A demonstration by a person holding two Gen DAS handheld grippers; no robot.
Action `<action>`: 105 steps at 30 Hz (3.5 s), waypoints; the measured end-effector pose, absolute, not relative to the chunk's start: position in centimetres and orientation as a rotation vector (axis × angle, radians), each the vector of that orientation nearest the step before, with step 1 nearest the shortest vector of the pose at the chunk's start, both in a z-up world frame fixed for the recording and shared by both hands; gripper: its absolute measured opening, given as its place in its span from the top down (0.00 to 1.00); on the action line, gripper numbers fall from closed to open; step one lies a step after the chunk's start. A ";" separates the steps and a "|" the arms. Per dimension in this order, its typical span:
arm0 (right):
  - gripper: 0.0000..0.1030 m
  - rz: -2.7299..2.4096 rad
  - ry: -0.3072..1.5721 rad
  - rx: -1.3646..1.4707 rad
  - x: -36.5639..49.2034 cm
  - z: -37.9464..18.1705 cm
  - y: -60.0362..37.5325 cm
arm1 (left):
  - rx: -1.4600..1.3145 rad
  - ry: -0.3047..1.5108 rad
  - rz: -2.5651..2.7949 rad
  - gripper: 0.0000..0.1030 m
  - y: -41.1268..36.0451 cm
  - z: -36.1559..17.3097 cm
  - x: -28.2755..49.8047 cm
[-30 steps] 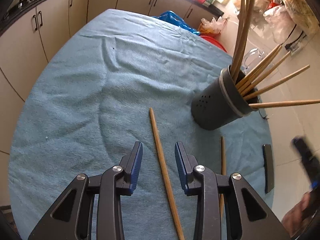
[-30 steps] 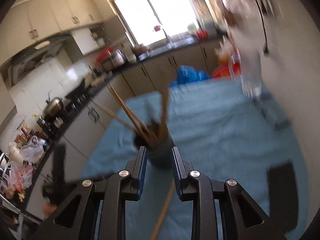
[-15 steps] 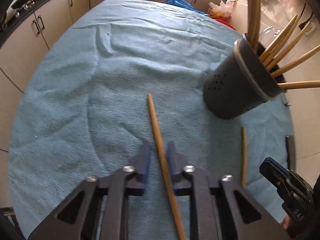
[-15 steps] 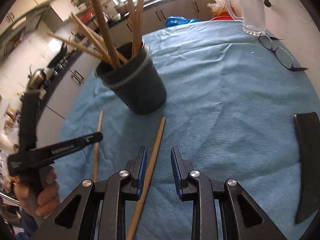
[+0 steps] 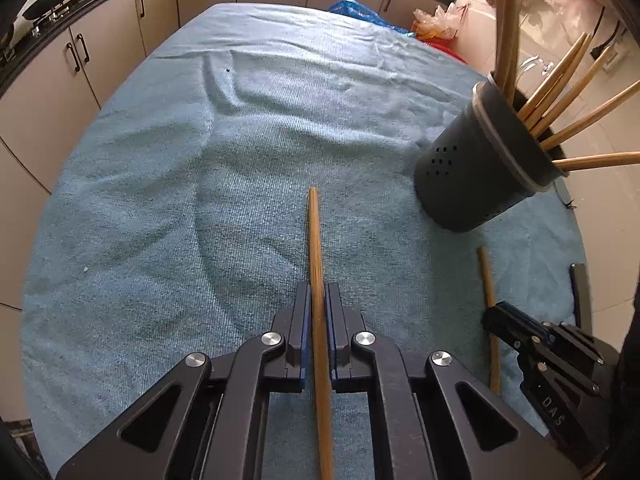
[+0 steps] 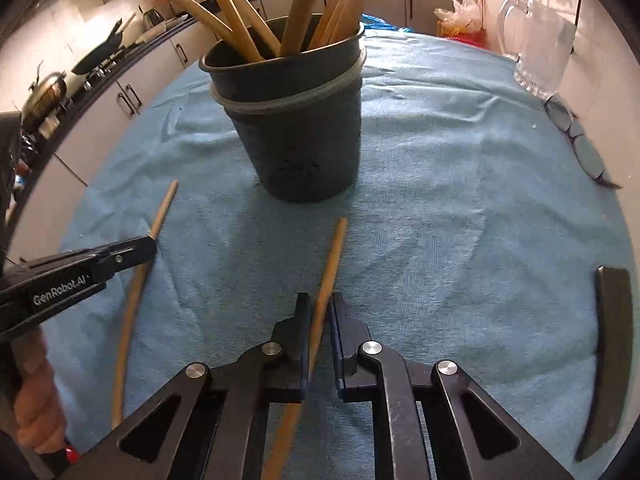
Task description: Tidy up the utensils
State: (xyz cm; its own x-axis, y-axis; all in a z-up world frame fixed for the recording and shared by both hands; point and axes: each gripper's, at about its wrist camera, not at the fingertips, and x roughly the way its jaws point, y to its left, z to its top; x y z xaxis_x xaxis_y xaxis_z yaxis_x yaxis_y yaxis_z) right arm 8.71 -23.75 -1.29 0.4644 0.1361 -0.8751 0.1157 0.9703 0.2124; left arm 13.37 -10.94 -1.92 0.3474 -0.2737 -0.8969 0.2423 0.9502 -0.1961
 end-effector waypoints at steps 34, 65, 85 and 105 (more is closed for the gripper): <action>0.93 0.079 0.509 0.444 -4.2 11.2 -27.5 | 0.021 0.714 -0.385 0.94 -10.4 11.3 3.0; 0.93 0.059 0.330 0.394 -1.5 20.8 -28.3 | -0.075 0.647 -0.480 0.94 -10.8 19.6 6.9; 0.92 -0.026 0.408 0.328 8.4 19.6 -29.1 | -0.132 0.732 -0.503 0.94 -15.8 17.1 16.0; 0.00 -0.271 0.208 0.214 -5.6 24.6 -29.1 | -0.090 0.402 -0.310 0.06 -7.4 21.2 1.6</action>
State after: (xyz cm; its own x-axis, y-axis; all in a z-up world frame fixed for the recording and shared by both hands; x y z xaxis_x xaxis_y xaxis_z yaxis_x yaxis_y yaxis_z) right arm -5.58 -29.08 24.62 0.9423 -0.2422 -0.2310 0.2860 0.9411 0.1802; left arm 1.64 -7.44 21.20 0.8739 -0.3146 -0.3706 0.2791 0.9489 -0.1474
